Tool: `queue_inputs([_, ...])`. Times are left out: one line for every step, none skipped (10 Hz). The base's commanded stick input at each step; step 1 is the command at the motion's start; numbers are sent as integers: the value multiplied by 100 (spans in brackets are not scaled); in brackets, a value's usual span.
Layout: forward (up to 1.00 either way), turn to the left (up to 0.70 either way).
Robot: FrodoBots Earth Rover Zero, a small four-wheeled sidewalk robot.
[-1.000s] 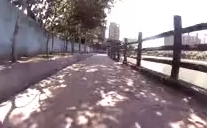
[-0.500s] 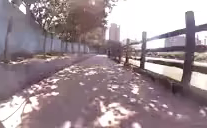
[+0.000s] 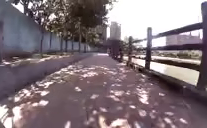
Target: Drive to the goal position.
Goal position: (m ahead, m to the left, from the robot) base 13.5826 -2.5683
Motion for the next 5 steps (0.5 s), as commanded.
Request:
queue_inputs([70,0])
queue_inputs([70,0])
queue_inputs([70,0])
queue_inputs([70,0])
queue_inputs([70,0])
